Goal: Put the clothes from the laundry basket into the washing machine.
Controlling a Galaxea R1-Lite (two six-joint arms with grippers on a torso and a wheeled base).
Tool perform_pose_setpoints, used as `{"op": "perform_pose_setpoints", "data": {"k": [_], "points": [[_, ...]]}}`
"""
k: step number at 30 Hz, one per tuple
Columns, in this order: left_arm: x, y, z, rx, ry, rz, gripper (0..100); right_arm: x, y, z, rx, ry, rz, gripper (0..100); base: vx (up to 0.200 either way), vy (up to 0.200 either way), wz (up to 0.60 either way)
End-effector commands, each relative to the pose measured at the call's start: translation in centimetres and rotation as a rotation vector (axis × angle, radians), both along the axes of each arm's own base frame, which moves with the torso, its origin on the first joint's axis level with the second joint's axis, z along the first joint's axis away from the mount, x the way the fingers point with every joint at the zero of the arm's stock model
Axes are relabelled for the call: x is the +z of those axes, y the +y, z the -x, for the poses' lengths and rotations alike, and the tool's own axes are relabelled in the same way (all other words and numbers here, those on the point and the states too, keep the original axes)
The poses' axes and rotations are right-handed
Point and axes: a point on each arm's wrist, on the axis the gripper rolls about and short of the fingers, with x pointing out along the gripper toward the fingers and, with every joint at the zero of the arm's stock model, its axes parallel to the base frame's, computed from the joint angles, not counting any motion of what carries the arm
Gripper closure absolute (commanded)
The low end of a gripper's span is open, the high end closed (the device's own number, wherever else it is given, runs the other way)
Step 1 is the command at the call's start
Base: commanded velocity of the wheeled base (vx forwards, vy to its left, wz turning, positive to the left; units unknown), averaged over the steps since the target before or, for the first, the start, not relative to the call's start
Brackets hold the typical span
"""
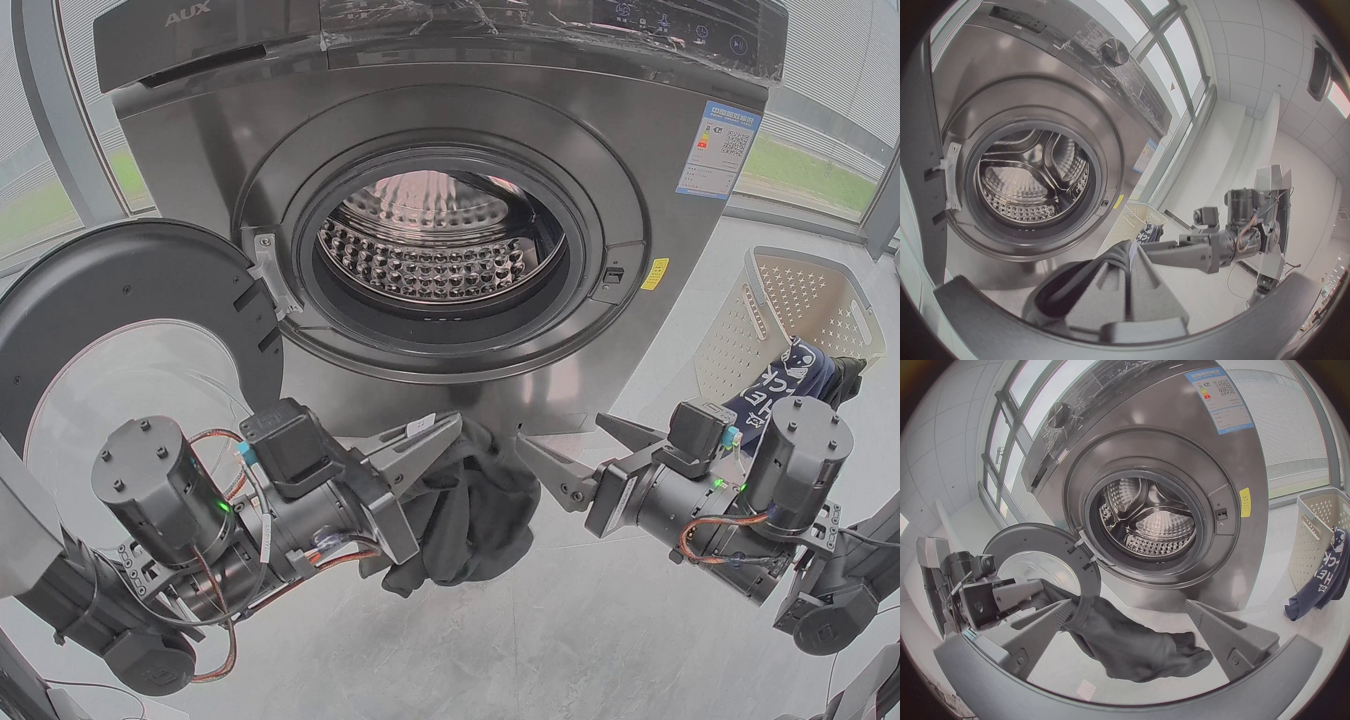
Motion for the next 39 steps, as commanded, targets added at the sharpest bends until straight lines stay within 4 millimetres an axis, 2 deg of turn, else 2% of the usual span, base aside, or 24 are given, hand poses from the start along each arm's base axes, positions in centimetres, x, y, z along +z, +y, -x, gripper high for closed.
{"op": "perform_pose_setpoints", "data": {"k": [1,8,24,34,39], "points": [[0.9,-0.4,-0.3,-0.001,-0.03,0.027,100,-0.5,-0.1,-0.1,-0.007,0.014,0.014,0,0.0,0.0,0.0],[1.5,-0.4,-0.4,-0.002,-0.046,0.043,100,-1.2,-0.2,-0.1,-0.008,0.019,0.054,0,0.0,0.0,0.0],[1.9,-0.3,0.0,-0.021,-0.062,0.051,100,-2.4,-1.1,-2.9,-0.069,0.001,0.074,0,0.0,0.0,0.0],[2.1,-0.4,-0.1,-0.02,-0.07,0.056,100,-4.7,0.3,-3.8,-0.046,0.023,0.114,0,0.0,0.0,0.0],[2.1,-0.6,0.1,-0.03,-0.067,0.057,100,-5.9,2.0,-3.2,0.002,0.026,0.121,0,0.0,0.0,0.0]]}}
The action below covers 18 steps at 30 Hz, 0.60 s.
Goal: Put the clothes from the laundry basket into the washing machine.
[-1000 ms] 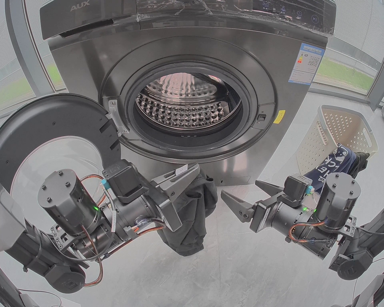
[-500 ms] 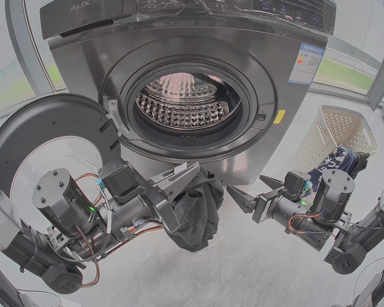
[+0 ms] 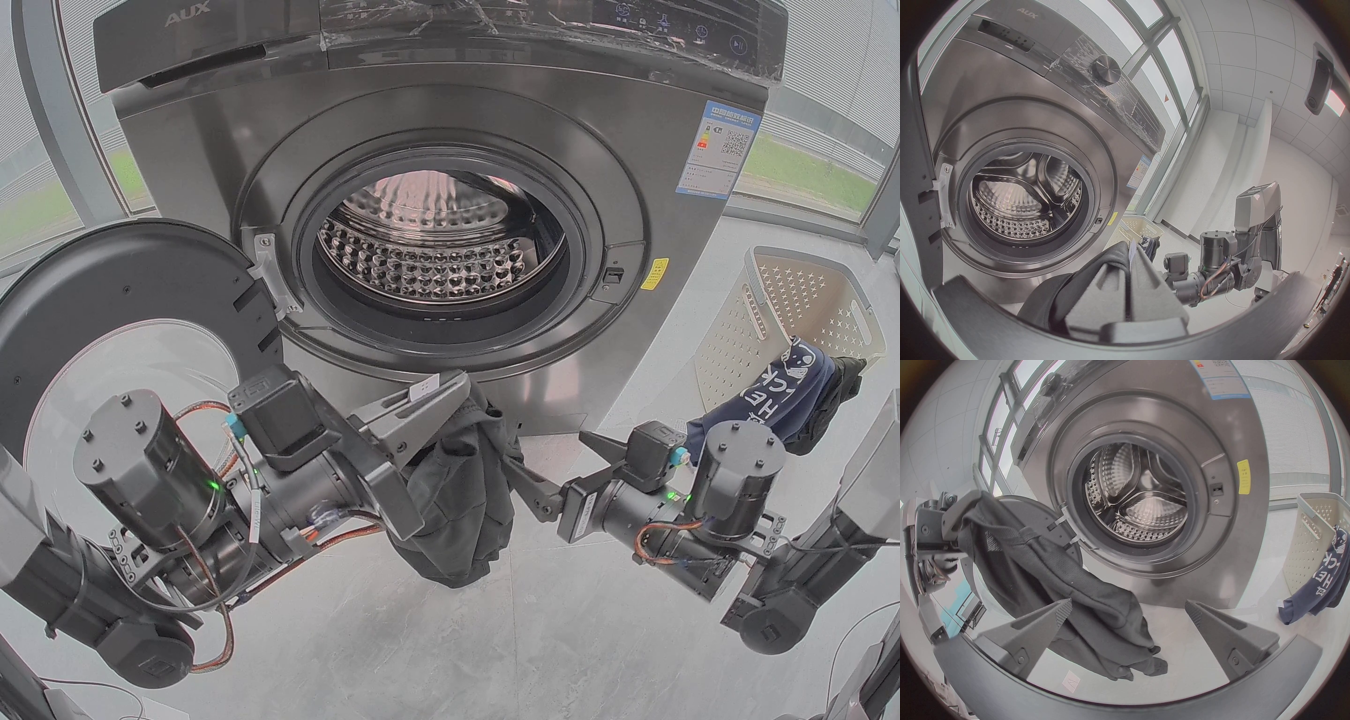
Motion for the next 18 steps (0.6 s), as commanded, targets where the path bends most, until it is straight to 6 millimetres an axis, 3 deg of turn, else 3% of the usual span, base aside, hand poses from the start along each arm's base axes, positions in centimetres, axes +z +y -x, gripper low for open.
{"op": "perform_pose_setpoints", "data": {"k": [1,10,14,18], "points": [[0.0,-0.3,0.2,-0.013,-0.001,0.002,100,-1.9,1.7,0.4,0.043,0.032,0.03,0,0.0,0.0,0.0],[1.3,-1.3,-0.9,-0.015,-0.018,0.06,100,-3.0,3.5,1.5,0.102,0.046,0.033,0,0.0,0.0,0.0],[1.1,-1.3,-0.9,-0.013,-0.009,0.058,100,-2.7,2.8,1.1,0.08,0.031,0.022,0,0.0,0.0,0.0],[1.0,-1.3,-0.9,-0.012,-0.006,0.056,100,-2.1,0.9,0.0,0.02,0.002,0.004,0,0.0,0.0,0.0]]}}
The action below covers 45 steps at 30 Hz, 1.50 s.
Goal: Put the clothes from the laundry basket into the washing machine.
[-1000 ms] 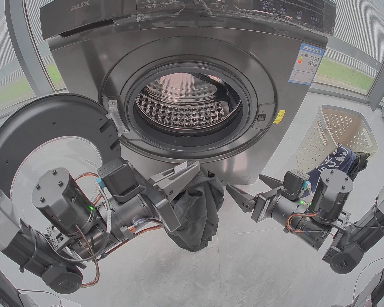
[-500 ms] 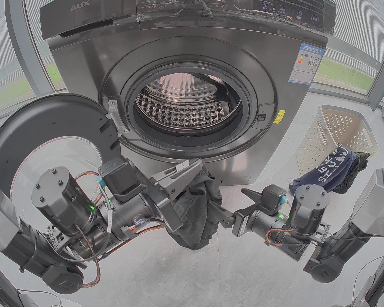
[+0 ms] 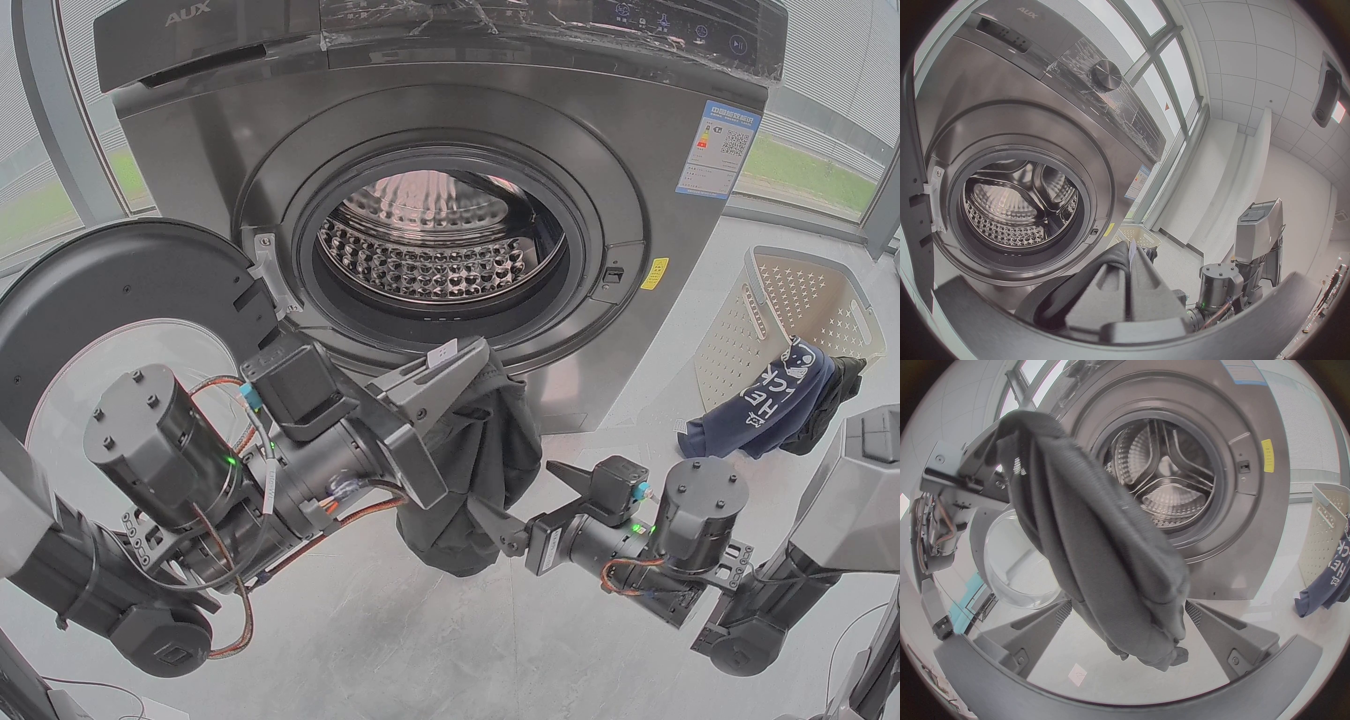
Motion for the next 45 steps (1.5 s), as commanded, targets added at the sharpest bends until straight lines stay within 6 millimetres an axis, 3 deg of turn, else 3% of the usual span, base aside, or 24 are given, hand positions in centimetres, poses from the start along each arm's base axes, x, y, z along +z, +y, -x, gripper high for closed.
{"op": "perform_pose_setpoints", "data": {"k": [1,7,15,19,25,31,40,45], "points": [[-0.2,0.0,-0.1,0.002,0.005,-0.005,100,0.5,-1.8,-0.7,-0.048,-0.021,-0.013,0,0.0,0.0,0.0],[-0.3,0.0,-0.1,0.005,0.009,-0.008,100,1.5,-3.7,0.1,-0.072,-0.03,-0.021,0,0.0,0.0,0.0],[-0.3,0.0,-0.1,0.004,0.009,-0.008,100,2.5,-4.3,0.6,-0.077,-0.048,-0.036,0,0.0,0.0,0.0],[-0.3,0.0,0.1,0.001,0.009,-0.008,100,2.5,-3.9,0.3,-0.076,-0.052,-0.039,0,0.0,0.0,0.0],[-0.3,0.0,0.3,-0.004,0.009,-0.008,100,0.5,-2.6,-1.5,-0.082,-0.027,-0.016,0,0.0,0.0,0.0],[-0.3,0.2,0.6,-0.005,0.008,-0.007,100,0.4,-1.5,-3.0,-0.085,-0.05,-0.033,0,0.0,0.0,0.0],[-0.6,0.5,0.9,-0.003,0.014,-0.018,100,1.7,-3.7,-3.4,-0.135,-0.075,-0.046,0,0.0,0.0,0.0],[-0.6,0.5,0.9,-0.002,0.015,-0.021,100,2.3,-3.5,-3.2,-0.124,-0.092,-0.059,0,0.0,0.0,0.0]]}}
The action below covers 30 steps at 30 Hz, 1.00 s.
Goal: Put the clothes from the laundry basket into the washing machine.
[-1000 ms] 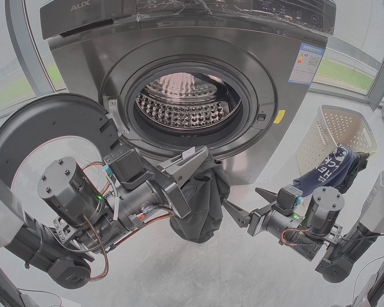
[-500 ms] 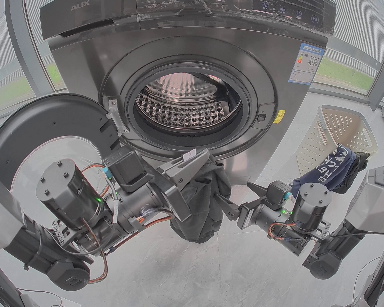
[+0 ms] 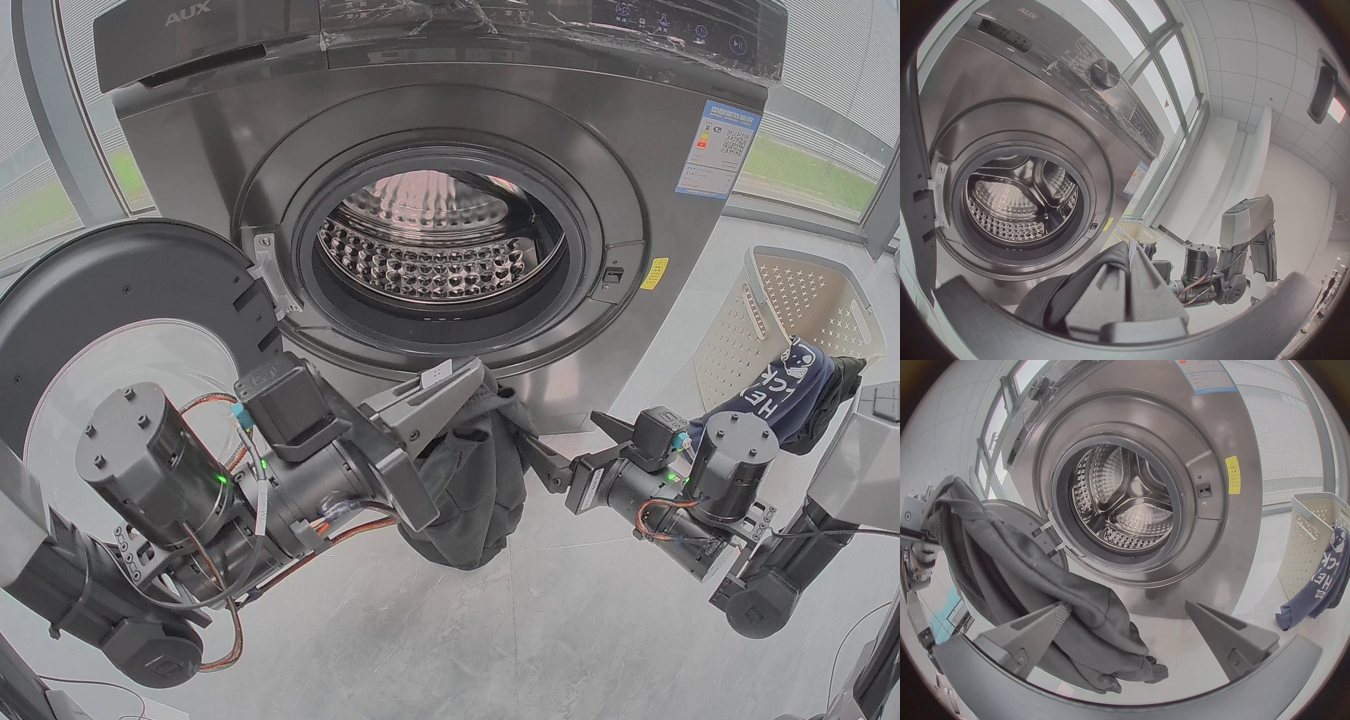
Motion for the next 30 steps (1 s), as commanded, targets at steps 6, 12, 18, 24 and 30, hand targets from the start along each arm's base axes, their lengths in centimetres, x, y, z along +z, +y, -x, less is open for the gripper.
{"op": "perform_pose_setpoints", "data": {"k": [6,12,18,24,30], "points": [[-0.1,0.0,0.0,0.0,0.003,-0.003,100,1.4,-0.3,0.2,-0.003,-0.033,-0.024,0,0.0,0.0,0.0],[0.0,-0.2,0.2,-0.009,0.002,-0.002,100,1.3,-0.1,0.1,0.0,-0.036,-0.028,0,0.0,0.0,0.0],[0.1,-0.2,0.2,-0.009,-0.002,0.001,100,-1.2,1.0,-0.8,0.007,0.001,-0.003,0,0.0,0.0,0.0],[0.1,-0.2,0.1,-0.008,-0.003,0.003,100,-2.2,1.9,-0.2,0.04,0.021,0.007,0,0.0,0.0,0.0],[0.1,-0.2,0.2,-0.008,-0.003,0.003,100,-1.8,2.6,-0.2,0.05,0.002,-0.006,0,0.0,0.0,0.0]]}}
